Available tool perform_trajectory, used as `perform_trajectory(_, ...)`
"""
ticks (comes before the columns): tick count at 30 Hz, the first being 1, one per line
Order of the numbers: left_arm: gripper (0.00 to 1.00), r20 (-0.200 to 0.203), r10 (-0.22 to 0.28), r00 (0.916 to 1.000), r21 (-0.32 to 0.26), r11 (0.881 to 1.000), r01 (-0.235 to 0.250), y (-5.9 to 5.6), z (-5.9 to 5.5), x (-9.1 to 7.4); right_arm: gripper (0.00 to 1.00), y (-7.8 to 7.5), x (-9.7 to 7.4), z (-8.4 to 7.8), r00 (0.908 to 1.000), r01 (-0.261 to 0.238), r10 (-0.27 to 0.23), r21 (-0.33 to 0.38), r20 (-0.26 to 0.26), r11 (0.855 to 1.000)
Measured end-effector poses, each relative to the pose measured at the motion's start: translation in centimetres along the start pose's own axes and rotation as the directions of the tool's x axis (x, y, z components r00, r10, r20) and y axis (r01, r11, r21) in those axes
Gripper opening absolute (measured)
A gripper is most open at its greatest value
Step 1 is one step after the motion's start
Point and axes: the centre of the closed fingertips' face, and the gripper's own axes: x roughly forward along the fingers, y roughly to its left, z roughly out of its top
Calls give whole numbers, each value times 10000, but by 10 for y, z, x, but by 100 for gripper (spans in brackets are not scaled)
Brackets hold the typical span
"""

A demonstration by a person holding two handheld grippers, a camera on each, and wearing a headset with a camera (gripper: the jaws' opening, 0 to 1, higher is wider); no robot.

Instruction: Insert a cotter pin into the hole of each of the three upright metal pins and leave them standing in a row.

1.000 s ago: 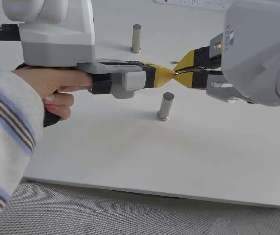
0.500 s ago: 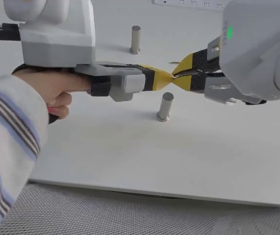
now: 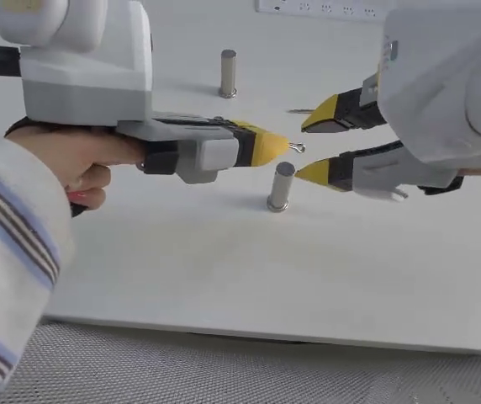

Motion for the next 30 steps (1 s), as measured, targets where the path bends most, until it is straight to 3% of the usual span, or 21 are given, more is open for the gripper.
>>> perform_trajectory(6,0,-21,-33,10000,1062,9943,35,0,2,-8,21,3,-1,-4,9980,-569,529,1195,358,9912)
perform_trajectory(9,0,183,-177,9997,1693,9855,144,-1,6,-10,19,6,-1,-1,9939,-941,817,1834,744,9785)
perform_trajectory(12,0,177,-310,9994,2042,9786,267,-5,6,-11,14,11,-1,-2,9868,-1508,1304,2540,956,9554)
perform_trajectory(14,0,145,-409,9991,2354,9712,364,-7,6,-12,15,12,-1,-1,9846,-1616,1399,2403,1050,9571)
perform_trajectory(20,0,-181,-812,9965,3361,9382,826,-14,3,-12,12,17,-6,6,9696,-2194,1752,2898,1709,9316)
perform_trajectory(25,0,-247,-1377,9902,3497,9267,1376,-25,2,-10,5,21,-6,9,9568,-2582,1973,3124,2136,9142)
perform_trajectory(30,0,-433,-1622,9858,3604,9177,1668,-30,-1,-9,1,26,-7,12,9524,-2770,2165,3120,2149,9088)
